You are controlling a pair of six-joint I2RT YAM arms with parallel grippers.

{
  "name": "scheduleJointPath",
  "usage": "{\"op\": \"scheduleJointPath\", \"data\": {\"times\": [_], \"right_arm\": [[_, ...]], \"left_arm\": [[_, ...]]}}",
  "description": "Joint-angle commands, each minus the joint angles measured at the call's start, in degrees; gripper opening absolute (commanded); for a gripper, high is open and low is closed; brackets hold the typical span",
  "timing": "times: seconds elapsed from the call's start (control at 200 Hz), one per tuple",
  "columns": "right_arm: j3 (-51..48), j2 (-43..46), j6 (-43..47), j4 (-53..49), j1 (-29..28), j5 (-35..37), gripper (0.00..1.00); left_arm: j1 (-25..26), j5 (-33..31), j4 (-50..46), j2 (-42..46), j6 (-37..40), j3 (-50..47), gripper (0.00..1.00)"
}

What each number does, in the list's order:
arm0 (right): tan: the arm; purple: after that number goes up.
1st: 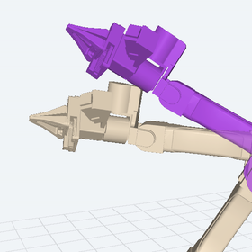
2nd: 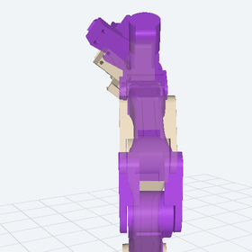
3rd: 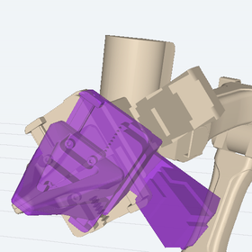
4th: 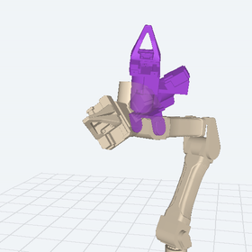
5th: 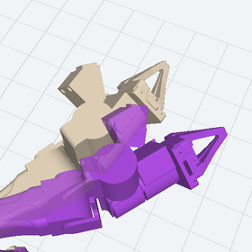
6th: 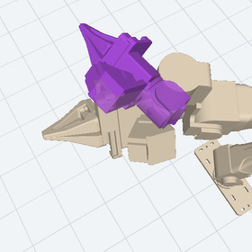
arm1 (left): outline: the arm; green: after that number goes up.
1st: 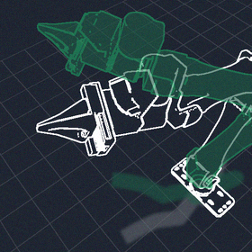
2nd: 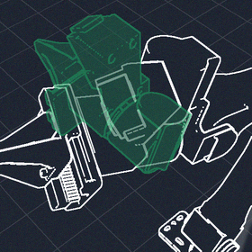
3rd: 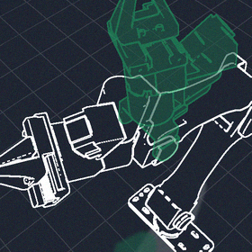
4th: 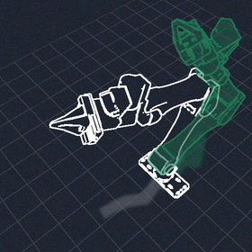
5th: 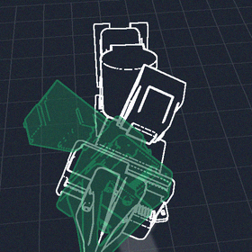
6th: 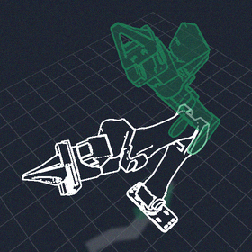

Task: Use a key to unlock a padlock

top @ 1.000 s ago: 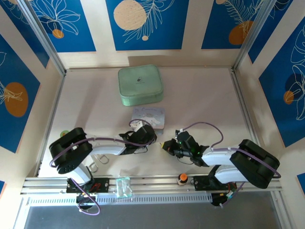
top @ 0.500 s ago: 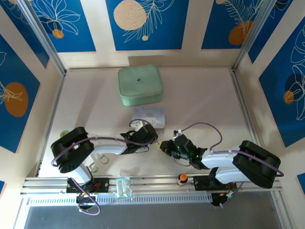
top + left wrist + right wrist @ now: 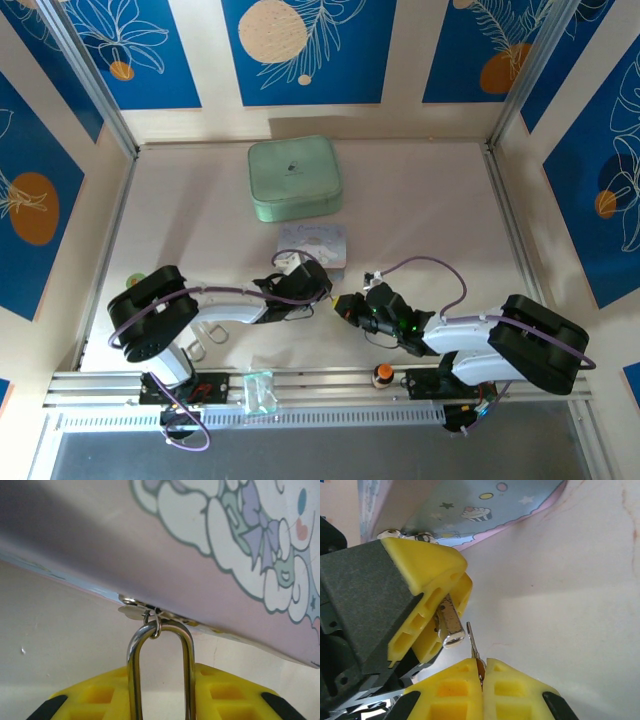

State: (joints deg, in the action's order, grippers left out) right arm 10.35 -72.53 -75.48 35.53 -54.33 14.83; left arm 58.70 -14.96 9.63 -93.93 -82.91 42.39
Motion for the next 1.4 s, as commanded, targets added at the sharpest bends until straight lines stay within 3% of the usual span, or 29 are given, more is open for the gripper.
{"op": "scheduleJointPath", "data": {"times": [0.0,0.77,1.136,1.396], "right_arm": [[-0.6,1.3,0.1,0.9,-0.1,0.9,0.0],[-1.1,-0.1,-0.3,2.2,-1.8,1.1,0.0],[-2.0,5.8,0.4,-1.5,-3.4,5.5,0.0],[-1.0,5.9,0.4,-3.5,-2.6,4.8,0.0]], "left_arm": [[0.5,0.1,2.4,-0.1,-1.0,2.0,0.03],[0.6,-0.6,1.8,-1.0,-0.6,3.0,0.03],[0.6,-0.2,3.2,-1.4,-1.8,2.7,0.01],[0.6,0.7,4.2,-0.8,-2.5,2.5,0.01]]}}
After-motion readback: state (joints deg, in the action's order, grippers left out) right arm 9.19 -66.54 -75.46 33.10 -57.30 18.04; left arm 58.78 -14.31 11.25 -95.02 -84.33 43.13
